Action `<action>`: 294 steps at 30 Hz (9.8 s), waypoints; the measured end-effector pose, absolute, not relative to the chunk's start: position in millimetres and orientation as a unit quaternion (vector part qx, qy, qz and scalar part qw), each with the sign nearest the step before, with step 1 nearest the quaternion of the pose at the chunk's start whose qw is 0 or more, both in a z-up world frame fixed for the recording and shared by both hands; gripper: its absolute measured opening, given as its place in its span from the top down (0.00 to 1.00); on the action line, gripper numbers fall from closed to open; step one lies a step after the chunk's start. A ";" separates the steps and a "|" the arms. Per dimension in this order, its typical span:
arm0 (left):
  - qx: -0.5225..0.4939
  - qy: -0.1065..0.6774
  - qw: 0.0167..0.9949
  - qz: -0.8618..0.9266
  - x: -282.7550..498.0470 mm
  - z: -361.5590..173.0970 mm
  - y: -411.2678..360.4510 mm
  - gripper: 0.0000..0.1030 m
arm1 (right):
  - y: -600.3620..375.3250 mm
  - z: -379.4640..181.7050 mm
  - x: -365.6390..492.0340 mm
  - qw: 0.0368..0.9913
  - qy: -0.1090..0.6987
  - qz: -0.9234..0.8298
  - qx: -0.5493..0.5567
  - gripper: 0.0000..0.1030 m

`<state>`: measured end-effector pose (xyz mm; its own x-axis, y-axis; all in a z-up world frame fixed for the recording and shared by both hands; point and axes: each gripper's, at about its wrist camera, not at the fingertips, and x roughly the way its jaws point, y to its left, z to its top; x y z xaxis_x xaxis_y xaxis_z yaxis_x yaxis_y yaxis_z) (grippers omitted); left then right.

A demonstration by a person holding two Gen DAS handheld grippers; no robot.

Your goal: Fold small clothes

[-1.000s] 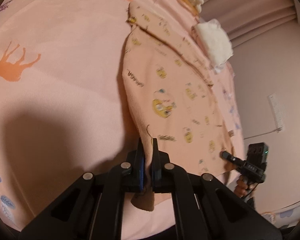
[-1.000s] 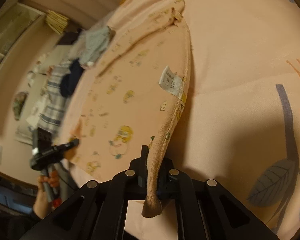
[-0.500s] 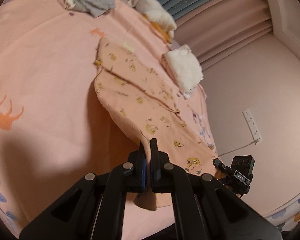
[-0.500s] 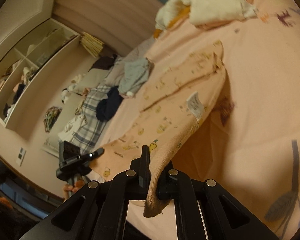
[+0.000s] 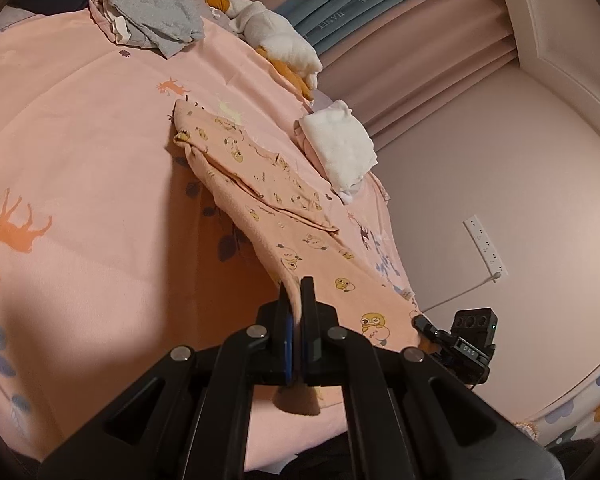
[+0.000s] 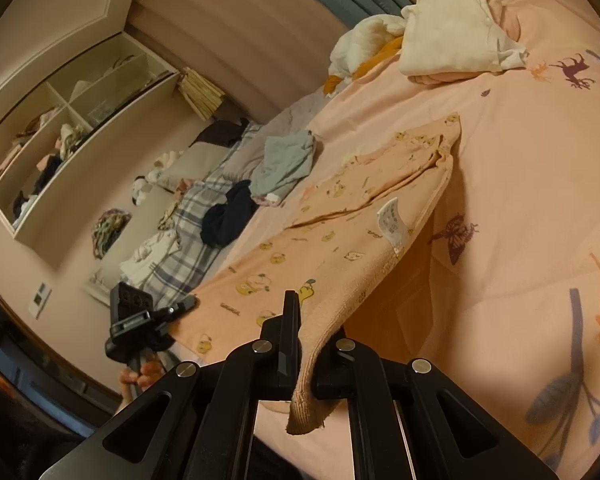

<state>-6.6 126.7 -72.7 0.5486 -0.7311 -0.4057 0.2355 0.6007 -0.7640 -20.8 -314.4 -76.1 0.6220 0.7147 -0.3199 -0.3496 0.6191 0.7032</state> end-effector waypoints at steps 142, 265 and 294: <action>-0.055 0.512 0.824 -0.236 171.8 -137.5 65.4 0.76 | -307.4 -107.8 157.4 0.845 0.511 0.161 -0.002 0.79; -0.144 0.475 0.851 -0.171 288.9 -103.5 46.7 0.87 | -161.2 -97.9 215.2 0.844 0.478 0.234 0.061 0.82; -0.040 0.471 0.859 -0.198 278.5 -82.8 -42.7 0.86 | -247.5 -111.1 242.2 0.789 0.433 0.245 0.359 0.52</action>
